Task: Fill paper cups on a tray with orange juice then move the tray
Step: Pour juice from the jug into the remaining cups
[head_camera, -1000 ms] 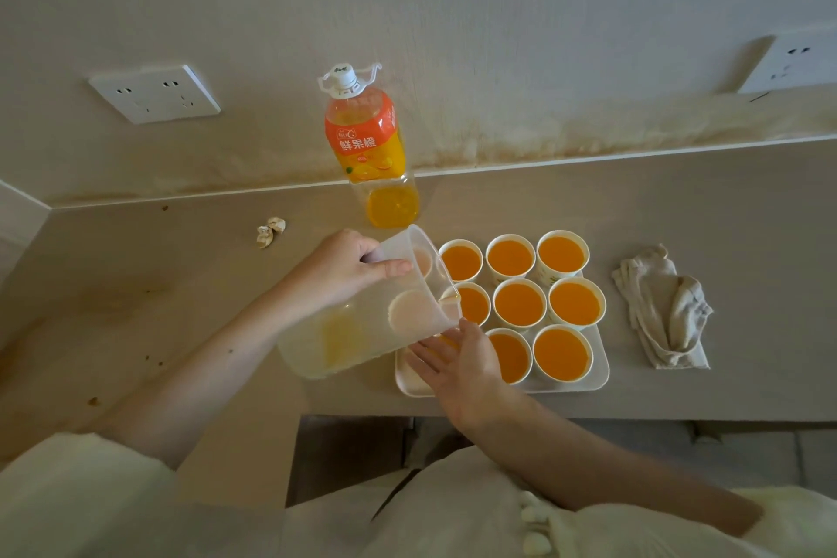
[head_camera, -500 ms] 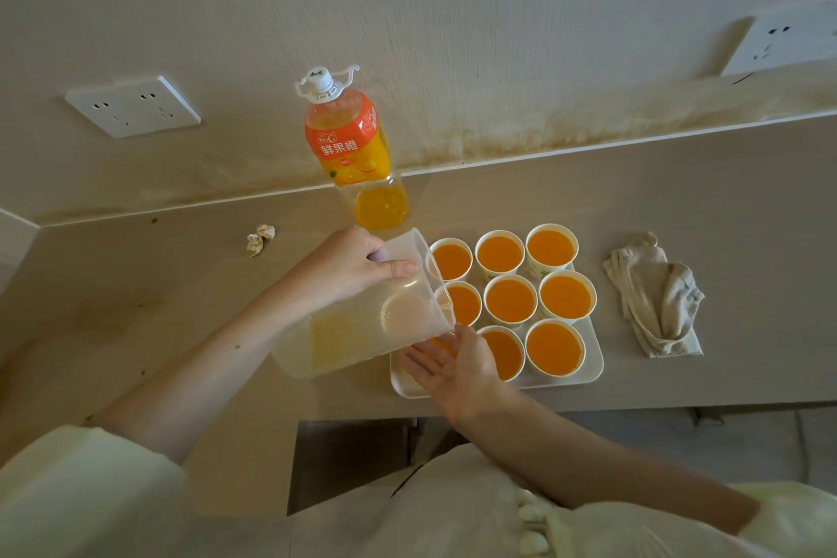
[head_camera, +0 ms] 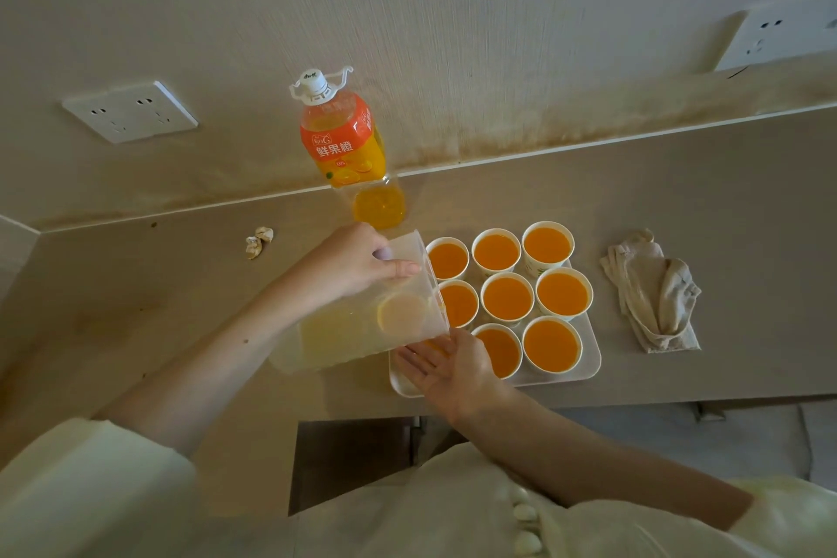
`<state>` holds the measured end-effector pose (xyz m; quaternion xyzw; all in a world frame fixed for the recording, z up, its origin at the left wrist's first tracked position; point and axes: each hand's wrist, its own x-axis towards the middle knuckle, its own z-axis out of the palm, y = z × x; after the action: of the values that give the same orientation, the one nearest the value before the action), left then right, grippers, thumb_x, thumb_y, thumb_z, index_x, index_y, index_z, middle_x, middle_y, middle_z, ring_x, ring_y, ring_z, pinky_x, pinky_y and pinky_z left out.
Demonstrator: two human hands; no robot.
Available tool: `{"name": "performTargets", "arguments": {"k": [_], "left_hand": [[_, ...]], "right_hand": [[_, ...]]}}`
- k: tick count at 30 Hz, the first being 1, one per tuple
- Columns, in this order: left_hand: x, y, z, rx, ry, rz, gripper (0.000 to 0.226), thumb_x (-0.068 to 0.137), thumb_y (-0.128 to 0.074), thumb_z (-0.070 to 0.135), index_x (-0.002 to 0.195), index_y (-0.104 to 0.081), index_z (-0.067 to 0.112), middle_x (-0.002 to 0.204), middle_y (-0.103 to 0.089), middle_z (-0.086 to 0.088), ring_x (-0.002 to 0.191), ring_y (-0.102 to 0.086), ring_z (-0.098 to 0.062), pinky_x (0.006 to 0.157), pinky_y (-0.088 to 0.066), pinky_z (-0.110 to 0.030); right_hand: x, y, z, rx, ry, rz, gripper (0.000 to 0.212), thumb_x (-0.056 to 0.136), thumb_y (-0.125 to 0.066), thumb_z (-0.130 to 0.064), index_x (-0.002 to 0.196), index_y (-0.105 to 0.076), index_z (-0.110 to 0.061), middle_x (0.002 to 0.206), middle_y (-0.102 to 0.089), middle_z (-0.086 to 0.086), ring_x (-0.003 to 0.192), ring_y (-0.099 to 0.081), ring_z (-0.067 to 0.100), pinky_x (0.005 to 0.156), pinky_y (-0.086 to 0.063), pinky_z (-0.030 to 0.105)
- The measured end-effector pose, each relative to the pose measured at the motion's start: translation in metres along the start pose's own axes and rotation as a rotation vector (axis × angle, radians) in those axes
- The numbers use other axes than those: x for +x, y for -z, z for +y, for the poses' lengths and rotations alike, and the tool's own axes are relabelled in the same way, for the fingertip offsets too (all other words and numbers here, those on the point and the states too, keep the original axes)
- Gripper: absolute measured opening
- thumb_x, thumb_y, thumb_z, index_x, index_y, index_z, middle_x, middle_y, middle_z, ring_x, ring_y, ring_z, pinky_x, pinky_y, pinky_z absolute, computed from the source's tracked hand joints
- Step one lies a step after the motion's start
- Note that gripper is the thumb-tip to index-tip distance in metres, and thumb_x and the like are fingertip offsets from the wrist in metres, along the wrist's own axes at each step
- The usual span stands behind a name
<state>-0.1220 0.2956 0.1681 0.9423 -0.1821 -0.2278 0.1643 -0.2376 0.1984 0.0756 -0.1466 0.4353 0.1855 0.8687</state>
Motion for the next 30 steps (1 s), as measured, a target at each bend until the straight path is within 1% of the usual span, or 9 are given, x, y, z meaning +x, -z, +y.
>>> {"name": "performTargets", "arguments": {"k": [4,7,9,12,16,21,24,28,30], "left_hand": [[0.001,0.001,-0.002,0.005,-0.006,-0.011,0.057,0.083,-0.068,0.044,0.05,-0.031,0.015,0.049,-0.027,0.003,0.044,-0.026,-0.011,0.045,-0.019,-0.022],[0.002,0.001,-0.003,0.005,-0.004,-0.006,0.057,0.083,-0.068,0.043,0.05,-0.031,0.015,0.05,-0.027,0.003,0.045,-0.026,-0.011,0.047,-0.02,-0.025],[0.002,0.0,-0.004,-0.002,-0.006,0.003,0.056,0.083,-0.068,0.044,0.052,-0.032,0.015,0.052,-0.028,0.001,0.047,-0.027,-0.013,0.047,-0.02,-0.025],[0.001,0.001,-0.008,-0.016,-0.015,0.019,0.056,0.081,-0.068,0.045,0.052,-0.03,0.016,0.052,-0.028,0.001,0.049,-0.027,-0.014,0.047,-0.019,-0.024],[-0.004,0.002,-0.018,-0.103,-0.016,0.055,0.057,0.08,-0.07,0.042,0.051,-0.028,0.018,0.049,-0.025,0.006,0.046,-0.025,-0.01,0.045,-0.019,-0.022],[-0.012,-0.001,-0.035,-0.188,0.007,0.097,0.053,0.082,-0.07,0.038,0.054,-0.032,0.016,0.05,-0.027,0.007,0.042,-0.026,-0.006,0.043,-0.021,-0.019],[-0.016,-0.004,-0.042,-0.254,0.02,0.095,0.051,0.082,-0.07,0.038,0.054,-0.033,0.016,0.046,-0.027,0.012,0.041,-0.028,-0.005,0.045,-0.021,-0.019],[-0.018,-0.003,-0.048,-0.316,0.031,0.126,0.051,0.081,-0.071,0.039,0.054,-0.033,0.016,0.045,-0.026,0.013,0.042,-0.025,-0.006,0.047,-0.021,-0.025],[-0.017,0.0,-0.048,-0.319,0.027,0.152,0.052,0.081,-0.071,0.039,0.054,-0.032,0.017,0.045,-0.026,0.013,0.042,-0.025,-0.006,0.047,-0.02,-0.025]], "right_hand": [[0.001,0.0,0.0,0.003,-0.006,-0.019,0.029,0.105,-0.038,-0.022,0.123,-0.051,-0.005,0.107,-0.063,0.022,0.106,-0.057,0.039,0.095,-0.045,0.049],[0.002,0.001,0.001,-0.008,-0.003,-0.034,0.028,0.105,-0.038,-0.022,0.124,-0.051,-0.006,0.109,-0.062,0.021,0.107,-0.057,0.039,0.099,-0.044,0.049],[0.002,0.001,0.001,-0.01,0.007,-0.036,0.029,0.105,-0.038,-0.023,0.125,-0.05,-0.006,0.11,-0.062,0.022,0.107,-0.057,0.039,0.098,-0.045,0.049],[0.003,0.002,0.002,-0.032,0.023,-0.038,0.033,0.104,-0.04,-0.025,0.129,-0.05,-0.005,0.119,-0.061,0.024,0.108,-0.058,0.039,0.094,-0.047,0.048],[0.003,0.002,0.001,-0.052,0.017,-0.047,0.037,0.103,-0.042,-0.029,0.132,-0.049,-0.006,0.128,-0.058,0.023,0.112,-0.057,0.038,0.092,-0.048,0.047],[0.003,-0.001,0.002,-0.08,0.015,-0.029,0.037,0.103,-0.043,-0.028,0.132,-0.049,-0.006,0.125,-0.058,0.023,0.11,-0.058,0.037,0.085,-0.05,0.045],[0.003,-0.001,0.002,-0.103,0.023,-0.036,0.034,0.102,-0.045,-0.028,0.13,-0.05,-0.009,0.123,-0.06,0.021,0.11,-0.059,0.036,0.083,-0.052,0.043],[0.002,-0.003,0.0,-0.139,0.056,-0.07,0.025,0.103,-0.044,-0.028,0.118,-0.054,-0.011,0.114,-0.064,0.017,0.11,-0.061,0.034,0.086,-0.052,0.042],[0.002,-0.007,-0.002,-0.151,0.077,-0.098,0.023,0.104,-0.042,-0.03,0.112,-0.055,-0.013,0.112,-0.064,0.015,0.109,-0.061,0.033,0.083,-0.053,0.04]]}}
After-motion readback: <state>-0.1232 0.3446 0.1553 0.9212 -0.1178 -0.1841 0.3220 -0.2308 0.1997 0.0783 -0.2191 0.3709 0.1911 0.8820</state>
